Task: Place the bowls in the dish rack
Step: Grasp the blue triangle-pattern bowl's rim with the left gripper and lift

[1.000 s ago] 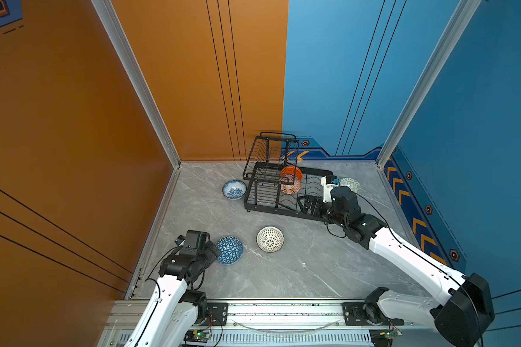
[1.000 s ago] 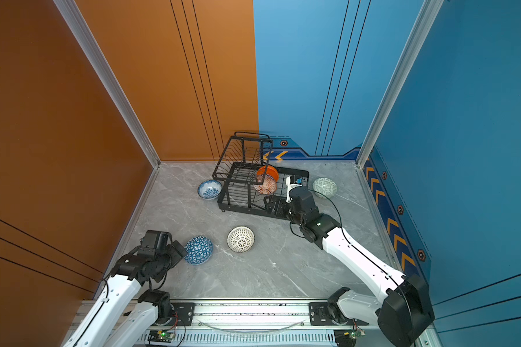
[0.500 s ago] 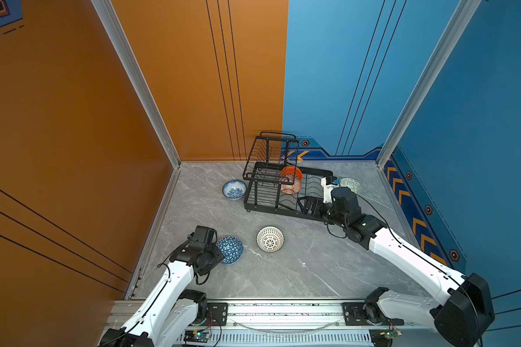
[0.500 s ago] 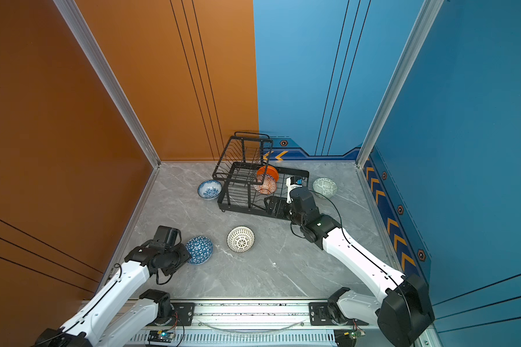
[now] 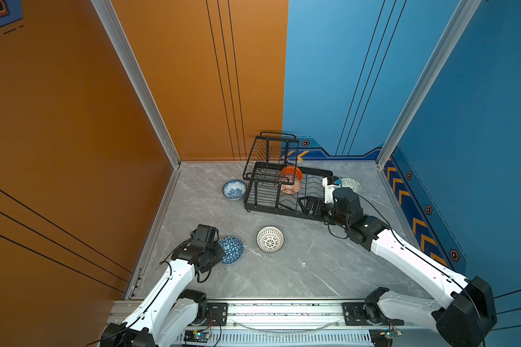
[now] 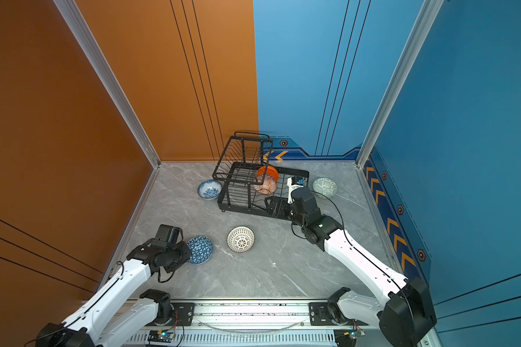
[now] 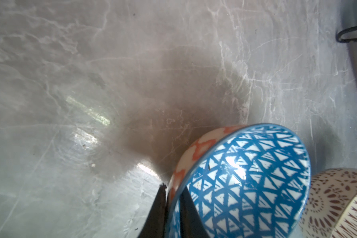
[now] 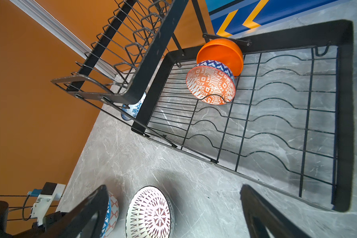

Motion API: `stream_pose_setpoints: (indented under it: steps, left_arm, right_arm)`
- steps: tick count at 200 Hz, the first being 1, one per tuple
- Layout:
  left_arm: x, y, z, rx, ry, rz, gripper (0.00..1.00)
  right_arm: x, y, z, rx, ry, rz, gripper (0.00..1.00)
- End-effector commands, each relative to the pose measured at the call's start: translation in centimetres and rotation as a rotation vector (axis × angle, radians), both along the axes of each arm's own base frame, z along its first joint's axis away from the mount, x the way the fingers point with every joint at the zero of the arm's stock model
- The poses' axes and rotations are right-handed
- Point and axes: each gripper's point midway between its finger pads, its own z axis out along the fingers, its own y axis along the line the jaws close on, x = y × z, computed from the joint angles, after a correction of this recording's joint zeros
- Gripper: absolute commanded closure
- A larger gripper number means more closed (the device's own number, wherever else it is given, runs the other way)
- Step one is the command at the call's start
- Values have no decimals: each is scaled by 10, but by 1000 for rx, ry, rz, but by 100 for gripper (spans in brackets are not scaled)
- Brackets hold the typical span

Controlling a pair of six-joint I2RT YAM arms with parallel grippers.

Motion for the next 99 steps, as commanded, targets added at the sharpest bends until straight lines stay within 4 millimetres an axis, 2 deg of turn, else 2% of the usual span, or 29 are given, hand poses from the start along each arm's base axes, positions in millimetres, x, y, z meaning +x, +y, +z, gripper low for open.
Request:
stream_pose_setpoints:
  steps: [1,16,37,57,75,99]
  left_arm:
    - [0,1,-4,10,-9,-6,93]
    - [1,0,-5,4,-21,-6,100]
    - [4,-2,-4,-8,-37,-2,100]
    - [10,1,7,-1,-87,16,100]
    - [23,5,31,14,-196,34,100]
    - [42,19,76,69,-382,82,100]
  right_arm:
    - [-7,-3,6,-24,-7,1,0]
    - [-8,-3,6,-38,-6,-2,0]
    - [-9,-1,7,-62,3,2,0]
    - [-12,4,12,-88,10,7,0]
    - [-14,10,20,-103,6,9,0]
    - [-17,23,39,-79,-13,18,0]
